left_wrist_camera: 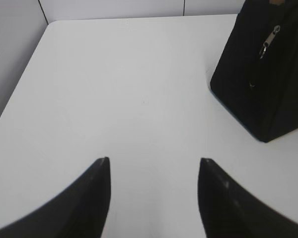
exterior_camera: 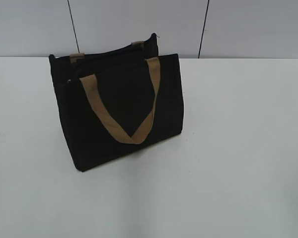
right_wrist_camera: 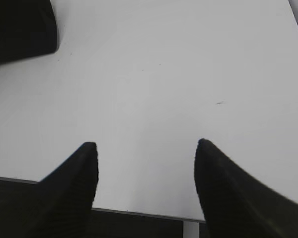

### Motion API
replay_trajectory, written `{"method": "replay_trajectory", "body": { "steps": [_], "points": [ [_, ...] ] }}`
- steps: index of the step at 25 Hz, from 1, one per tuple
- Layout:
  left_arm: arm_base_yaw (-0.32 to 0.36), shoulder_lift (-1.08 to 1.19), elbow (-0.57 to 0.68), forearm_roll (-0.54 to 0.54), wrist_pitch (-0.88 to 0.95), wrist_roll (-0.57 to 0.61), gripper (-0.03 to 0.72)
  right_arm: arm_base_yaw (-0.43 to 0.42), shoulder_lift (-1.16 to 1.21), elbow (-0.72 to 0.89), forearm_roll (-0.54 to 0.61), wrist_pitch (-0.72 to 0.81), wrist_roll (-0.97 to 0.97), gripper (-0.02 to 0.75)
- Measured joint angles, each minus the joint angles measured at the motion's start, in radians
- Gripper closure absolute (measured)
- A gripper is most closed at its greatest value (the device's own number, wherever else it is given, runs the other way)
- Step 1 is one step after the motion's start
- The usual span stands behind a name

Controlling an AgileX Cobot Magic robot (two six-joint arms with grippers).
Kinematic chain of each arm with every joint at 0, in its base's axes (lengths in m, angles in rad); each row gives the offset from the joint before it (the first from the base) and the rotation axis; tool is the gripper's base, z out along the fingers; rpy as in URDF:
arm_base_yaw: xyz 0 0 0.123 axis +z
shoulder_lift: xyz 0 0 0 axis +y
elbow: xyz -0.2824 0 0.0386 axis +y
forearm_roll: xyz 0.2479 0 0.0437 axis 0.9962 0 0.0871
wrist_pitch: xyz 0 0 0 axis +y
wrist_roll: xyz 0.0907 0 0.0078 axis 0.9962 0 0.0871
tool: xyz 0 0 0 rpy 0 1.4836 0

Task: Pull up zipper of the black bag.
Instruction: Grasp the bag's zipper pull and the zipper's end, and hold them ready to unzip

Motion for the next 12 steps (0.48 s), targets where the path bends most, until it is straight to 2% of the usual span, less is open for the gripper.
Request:
{"method": "replay_trajectory", "body": {
  "steps": [12],
  "points": [
    [0.000, 0.000, 0.000, 0.000, 0.000, 0.000, 0.344, 0.000, 0.000, 0.000, 0.000, 0.000, 0.001, 0.272]
  ]
}}
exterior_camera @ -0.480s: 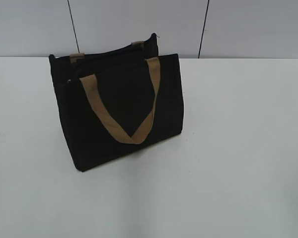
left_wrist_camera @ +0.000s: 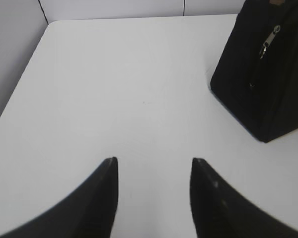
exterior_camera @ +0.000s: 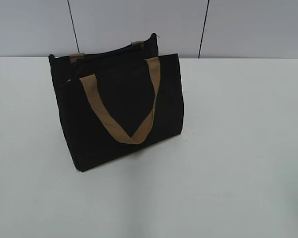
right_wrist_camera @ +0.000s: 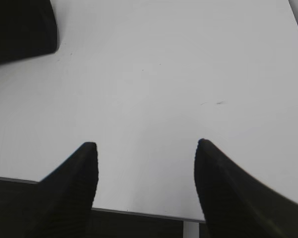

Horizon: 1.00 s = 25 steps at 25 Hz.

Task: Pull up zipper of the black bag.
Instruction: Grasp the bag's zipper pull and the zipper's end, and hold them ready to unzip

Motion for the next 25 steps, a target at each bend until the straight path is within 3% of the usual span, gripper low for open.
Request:
{"method": "replay_trajectory", "body": {
  "steps": [19, 25],
  "points": [
    [0.000, 0.000, 0.000, 0.000, 0.000, 0.000, 0.379, 0.000, 0.000, 0.000, 0.000, 0.000, 0.000, 0.272],
    [0.000, 0.044, 0.000, 0.000, -0.001, 0.000, 0.300, 0.000, 0.006, 0.000, 0.000, 0.000, 0.001, 0.272]
  ]
}}
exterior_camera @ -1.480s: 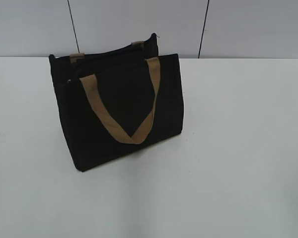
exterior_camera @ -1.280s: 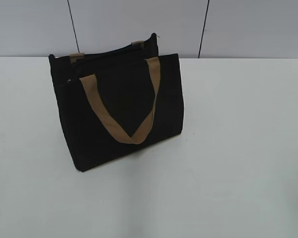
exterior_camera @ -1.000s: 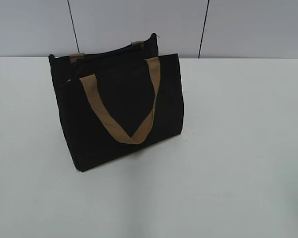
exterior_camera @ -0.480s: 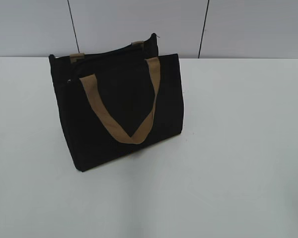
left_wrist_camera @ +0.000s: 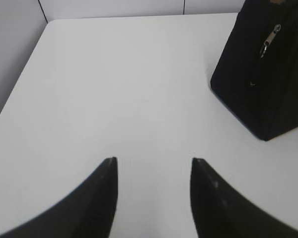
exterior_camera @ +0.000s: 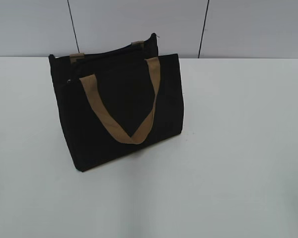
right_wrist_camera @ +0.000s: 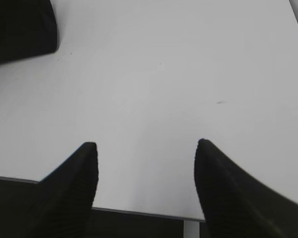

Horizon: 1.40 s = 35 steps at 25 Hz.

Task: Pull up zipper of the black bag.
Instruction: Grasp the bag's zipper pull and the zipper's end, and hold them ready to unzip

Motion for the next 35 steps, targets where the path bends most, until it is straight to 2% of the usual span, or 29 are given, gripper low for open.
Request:
{"method": "replay_trajectory", "body": {
  "steps": [4, 7, 11, 15, 18, 21, 24, 27, 31, 35],
  "points": [
    [0.000, 0.175, -0.005, -0.003, -0.013, 0.002, 0.257, 0.000, 0.123, -0.026, 0.000, -0.009, -0.005, 0.272],
    [0.000, 0.311, -0.026, -0.043, -0.100, 0.056, 0.246, 0.000, 0.240, -0.085, 0.000, -0.025, -0.033, 0.272],
    [0.000, 0.510, -0.033, -0.192, -0.283, 0.203, 0.244, 0.000, 0.403, -0.184, 0.001, -0.028, -0.045, 0.272],
    [0.000, 0.716, -0.033, -0.351, -0.473, 0.406, 0.244, 0.000, 0.532, -0.294, 0.032, -0.028, -0.080, 0.272],
    [0.000, 0.871, -0.034, -0.554, -0.569, 0.650, 0.241, 0.000, 0.621, -0.382, 0.072, -0.028, -0.115, 0.272],
    [0.000, 0.992, -0.034, -0.804, -0.591, 1.013, 0.241, 0.000, 0.717, -0.460, 0.094, -0.030, -0.147, 0.272],
    [0.000, 1.108, -0.034, -1.099, -0.600, 1.392, 0.241, 0.000, 0.797, -0.522, 0.106, -0.037, -0.172, 0.272],
    [0.003, 1.237, -0.034, -1.395, -0.604, 1.720, 0.241, 0.007, 0.883, -0.560, 0.123, -0.059, -0.205, 0.272],
    [0.012, 1.405, -0.035, -1.599, -0.579, 1.977, 0.241, 0.050, 0.944, -0.597, 0.124, -0.074, -0.230, 0.272],
    [0.013, 1.537, -0.035, -1.660, -0.483, 2.280, 0.241, 0.100, 1.015, -0.638, 0.123, -0.076, -0.235, 0.272]
  ]
}}
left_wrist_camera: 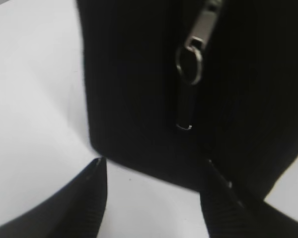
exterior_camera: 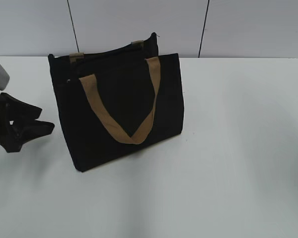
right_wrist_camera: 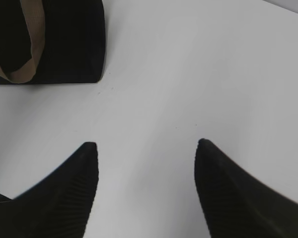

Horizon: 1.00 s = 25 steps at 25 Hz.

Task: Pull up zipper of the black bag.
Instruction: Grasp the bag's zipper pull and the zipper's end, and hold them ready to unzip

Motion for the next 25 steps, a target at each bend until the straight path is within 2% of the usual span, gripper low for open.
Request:
{"method": "replay_trajectory", "body": {
  "steps": [2, 4, 14, 25],
  "points": [
    [0.000, 0.049, -0.004, -0.003, 0.045, 0.080, 0.241, 0.020, 0.035, -0.024, -0.001, 0.000, -0.002, 0.272],
    [0.000, 0.095, -0.019, -0.005, 0.081, 0.113, 0.241, 0.042, 0.061, -0.049, -0.001, -0.001, -0.004, 0.272],
    [-0.011, 0.210, -0.116, -0.010, 0.181, 0.128, 0.241, 0.137, 0.151, -0.117, 0.000, -0.004, -0.006, 0.272],
    [-0.070, 0.294, -0.196, -0.014, 0.199, 0.128, 0.251, 0.152, 0.159, -0.117, 0.031, -0.004, -0.006, 0.272]
  ]
}}
